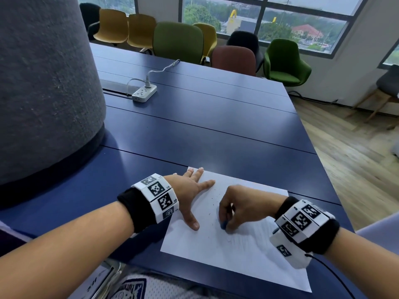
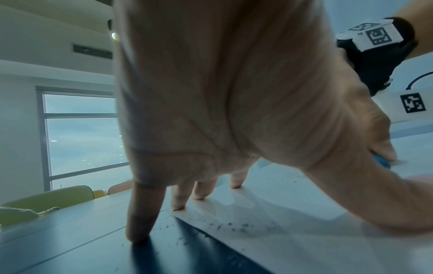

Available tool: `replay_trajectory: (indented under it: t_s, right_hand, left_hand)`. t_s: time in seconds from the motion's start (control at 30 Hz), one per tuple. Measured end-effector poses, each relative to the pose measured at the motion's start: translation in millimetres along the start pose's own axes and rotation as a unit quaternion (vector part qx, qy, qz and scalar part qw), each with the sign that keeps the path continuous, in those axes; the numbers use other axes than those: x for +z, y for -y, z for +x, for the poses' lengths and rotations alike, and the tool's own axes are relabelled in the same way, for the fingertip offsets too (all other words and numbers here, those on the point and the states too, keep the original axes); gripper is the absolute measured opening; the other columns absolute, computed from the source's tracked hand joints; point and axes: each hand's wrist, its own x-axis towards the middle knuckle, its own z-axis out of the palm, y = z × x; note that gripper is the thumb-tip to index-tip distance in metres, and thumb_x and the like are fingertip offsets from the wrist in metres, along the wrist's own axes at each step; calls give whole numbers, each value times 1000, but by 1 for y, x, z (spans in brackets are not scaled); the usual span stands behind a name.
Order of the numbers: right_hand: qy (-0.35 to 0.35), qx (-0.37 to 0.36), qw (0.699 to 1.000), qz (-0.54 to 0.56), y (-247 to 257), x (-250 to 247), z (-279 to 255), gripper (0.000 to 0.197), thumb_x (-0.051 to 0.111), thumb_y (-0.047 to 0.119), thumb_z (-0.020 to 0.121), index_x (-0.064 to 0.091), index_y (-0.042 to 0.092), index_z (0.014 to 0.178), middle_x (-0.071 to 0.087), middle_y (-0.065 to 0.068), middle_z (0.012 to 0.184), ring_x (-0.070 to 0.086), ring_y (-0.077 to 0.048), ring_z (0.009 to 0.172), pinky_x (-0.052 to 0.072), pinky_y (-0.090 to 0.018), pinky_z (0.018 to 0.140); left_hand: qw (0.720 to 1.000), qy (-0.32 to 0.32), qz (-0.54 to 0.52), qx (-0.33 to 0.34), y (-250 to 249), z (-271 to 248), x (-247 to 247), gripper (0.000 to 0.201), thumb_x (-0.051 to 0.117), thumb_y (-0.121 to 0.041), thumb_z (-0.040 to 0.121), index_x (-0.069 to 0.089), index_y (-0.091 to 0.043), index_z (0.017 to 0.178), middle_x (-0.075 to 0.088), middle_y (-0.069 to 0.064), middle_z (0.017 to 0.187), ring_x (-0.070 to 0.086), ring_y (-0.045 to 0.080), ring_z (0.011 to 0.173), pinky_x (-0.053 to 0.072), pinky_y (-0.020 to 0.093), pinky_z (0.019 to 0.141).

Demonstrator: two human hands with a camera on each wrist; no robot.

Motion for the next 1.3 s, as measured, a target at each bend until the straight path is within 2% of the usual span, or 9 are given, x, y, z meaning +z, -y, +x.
replay_trajectory:
  t_s: [0.13, 0.27, 0.43, 0.57, 0.67, 0.83, 0.97, 1.1, 1.3]
  right_hand:
    - [-120, 11, 993, 7, -8, -4, 4, 12, 80, 15, 65, 75, 22, 73, 72, 5, 72, 60, -5, 64, 56, -32, 72]
    - [18, -14, 1000, 1, 3, 2, -3, 15, 81, 13, 67, 75, 24, 75, 74, 5, 78, 62, -5, 67, 53, -28, 71]
    - [-105, -3, 994, -12, 0, -1, 7, 12, 79, 13, 67, 74, 22, 74, 69, 11, 68, 61, -2, 65, 53, -25, 70]
    - [50, -24, 998, -23, 10, 7, -5, 13, 81, 12, 68, 76, 20, 77, 74, 8, 76, 63, -4, 67, 54, -29, 74]
    - [-55, -8, 998, -17, 5, 4, -4, 13, 81, 13, 67, 75, 20, 77, 70, 12, 70, 60, -1, 63, 51, -21, 68]
    - [75, -43, 996, -13, 12, 12, -14, 14, 80, 9, 69, 76, 16, 80, 72, 9, 74, 62, -1, 65, 51, -18, 69]
    - [-57, -14, 998, -3, 4, 8, -10, 14, 81, 13, 66, 75, 20, 77, 71, 9, 72, 61, -2, 64, 53, -25, 71]
    - [72, -41, 997, -1, 11, 14, -17, 13, 81, 10, 69, 76, 17, 79, 75, 3, 81, 62, -3, 66, 52, -21, 70]
    - [-7, -14, 1000, 23, 4, 13, -14, 14, 82, 11, 66, 76, 18, 77, 73, 8, 75, 62, -2, 64, 53, -21, 69]
  left_hand:
    - [1000, 2, 1, 1, 0, 0, 0, 135, 82, -63, 63, -16, -40, 153, -28, 2, 160, -22, 23, 148, 3, 53, 119]
    - [1000, 2, 1, -1, -1, -1, -1, 135, 82, -62, 63, -17, -40, 152, -28, 2, 160, -22, 23, 148, 4, 54, 119]
    - [1000, 0, 3, 2, 0, -1, 0, 135, 82, -62, 63, -16, -40, 153, -27, 3, 161, -20, 24, 149, 5, 54, 119]
    - [1000, 1, 5, -2, -1, -1, -1, 135, 82, -63, 63, -16, -40, 153, -27, 3, 161, -21, 24, 149, 5, 54, 119]
    - [1000, 1, 4, 0, 0, -1, -1, 135, 82, -63, 63, -16, -40, 153, -28, 2, 161, -21, 24, 149, 4, 53, 119]
    - [1000, 1, 0, -2, 0, 0, 0, 136, 82, -63, 62, -16, -41, 153, -28, 2, 160, -22, 23, 148, 3, 53, 118]
    - [1000, -1, 2, 0, -1, -1, -1, 135, 82, -63, 62, -16, -40, 153, -28, 2, 160, -21, 23, 149, 3, 53, 118]
    - [1000, 1, 1, -2, -1, -1, 0, 136, 82, -63, 62, -17, -41, 152, -29, 1, 160, -22, 23, 148, 3, 52, 119]
    - [1000, -3, 3, -2, -2, -1, 0, 135, 82, -63, 62, -16, -40, 153, -28, 2, 161, -21, 23, 148, 4, 53, 119]
